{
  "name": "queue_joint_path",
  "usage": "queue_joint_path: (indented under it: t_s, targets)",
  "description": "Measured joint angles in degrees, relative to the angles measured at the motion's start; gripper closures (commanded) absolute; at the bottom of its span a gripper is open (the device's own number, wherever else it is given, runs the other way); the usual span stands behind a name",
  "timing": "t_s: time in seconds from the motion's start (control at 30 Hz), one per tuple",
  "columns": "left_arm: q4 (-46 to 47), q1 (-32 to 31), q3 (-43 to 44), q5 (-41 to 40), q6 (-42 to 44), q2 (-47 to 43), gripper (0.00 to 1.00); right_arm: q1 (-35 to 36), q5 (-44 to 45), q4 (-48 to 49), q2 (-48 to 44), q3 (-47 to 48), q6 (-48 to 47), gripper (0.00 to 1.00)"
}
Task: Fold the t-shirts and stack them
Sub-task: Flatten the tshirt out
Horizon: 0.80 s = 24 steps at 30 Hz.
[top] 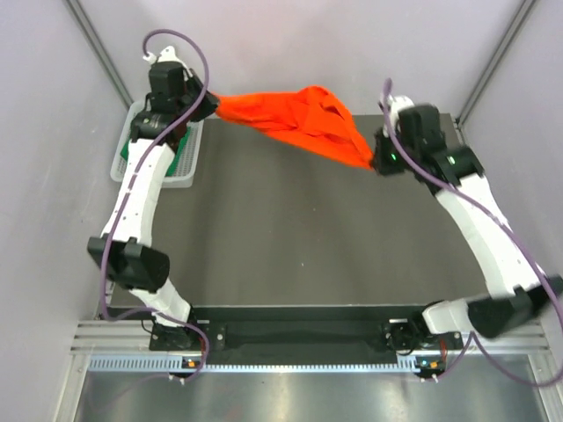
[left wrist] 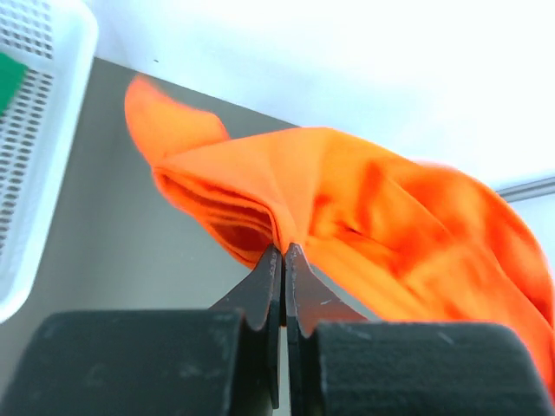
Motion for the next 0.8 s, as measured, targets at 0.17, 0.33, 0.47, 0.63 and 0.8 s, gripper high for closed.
queue_joint_path:
  t_s: [0.17, 0.33, 0.47, 0.63, 0.8]
  targets:
    - [1.4, -0.9, -12.5, -3.7, -0.8, -13.7, 1.00, -2.1, 3.3, -1.1, -22.5, -24.0, 4.6, 1.00]
    - [0.0, -1.0, -24.8, -5.9, -1.8, -22.1, 1.00, -8.3, 4.3, -3.0, -32.3, -36.0, 9.4, 1.00]
    - [-2.1, -1.0, -31.3, -6.4, -3.2, -23.9, 1.00, -12.5, 2.6, -3.6, -32.2, -41.6, 11.9, 1.00]
    - [-3.9, -1.0, -33.4, -6.3, -4.1, -22.8, 1.00, -15.6, 0.3, -3.3, -28.7, -45.1, 12.8, 1.00]
    - [-5.4, -1.0, -30.1, -6.4, -4.0, -20.7, 1.00, -15.8, 0.2, -2.9, -24.0, -37.5, 12.4, 1.00]
